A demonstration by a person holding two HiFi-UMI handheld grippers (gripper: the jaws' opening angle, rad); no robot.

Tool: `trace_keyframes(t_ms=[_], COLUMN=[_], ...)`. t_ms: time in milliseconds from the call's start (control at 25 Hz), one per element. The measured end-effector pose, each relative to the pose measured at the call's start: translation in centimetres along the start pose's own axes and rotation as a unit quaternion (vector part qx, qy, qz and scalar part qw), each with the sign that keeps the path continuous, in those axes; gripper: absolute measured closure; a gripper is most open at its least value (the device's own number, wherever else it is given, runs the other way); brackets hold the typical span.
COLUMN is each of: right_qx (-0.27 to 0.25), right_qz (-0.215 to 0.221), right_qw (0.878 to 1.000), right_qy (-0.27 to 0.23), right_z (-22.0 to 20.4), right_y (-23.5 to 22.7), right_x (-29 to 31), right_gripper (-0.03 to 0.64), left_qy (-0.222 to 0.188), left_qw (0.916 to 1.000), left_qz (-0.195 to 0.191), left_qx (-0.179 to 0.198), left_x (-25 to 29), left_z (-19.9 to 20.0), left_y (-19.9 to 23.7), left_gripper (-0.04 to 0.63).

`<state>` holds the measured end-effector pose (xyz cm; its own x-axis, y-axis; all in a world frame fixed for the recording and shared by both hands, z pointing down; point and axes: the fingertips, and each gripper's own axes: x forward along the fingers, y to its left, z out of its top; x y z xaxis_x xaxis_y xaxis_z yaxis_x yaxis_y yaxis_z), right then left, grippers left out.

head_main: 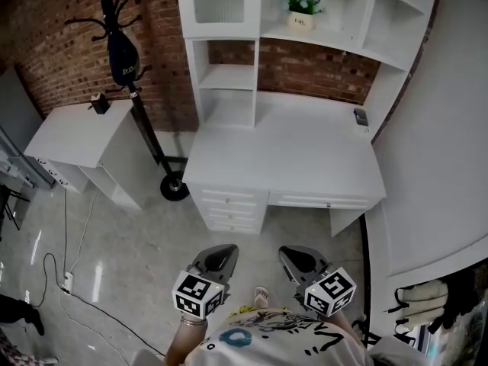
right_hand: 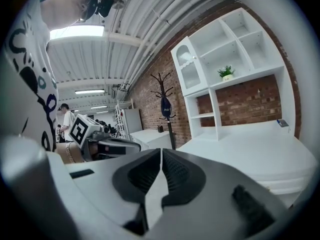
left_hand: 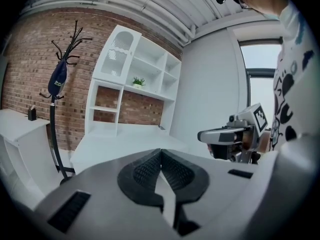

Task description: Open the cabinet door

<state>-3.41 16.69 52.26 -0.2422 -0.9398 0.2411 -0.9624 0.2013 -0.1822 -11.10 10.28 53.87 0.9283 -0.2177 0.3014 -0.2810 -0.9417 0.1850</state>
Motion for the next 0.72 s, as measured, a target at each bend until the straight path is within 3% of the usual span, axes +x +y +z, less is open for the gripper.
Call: trace_keyframes(t_ms=[720], right_qx=[0.01], right_qz=[0.029], right_qw=[1.0], right_qy=[0.004], right_z=[1.0], right_y=[-8.3], right_x=[1.0], right_gripper=[0.588], left_qy=[0.012], left_qw=[0.999], left_qz=[0.042], left_qx=[-0.008], left_x=[6.7], left_z=[1.3], left_y=[0.3], left_gripper=[0.581])
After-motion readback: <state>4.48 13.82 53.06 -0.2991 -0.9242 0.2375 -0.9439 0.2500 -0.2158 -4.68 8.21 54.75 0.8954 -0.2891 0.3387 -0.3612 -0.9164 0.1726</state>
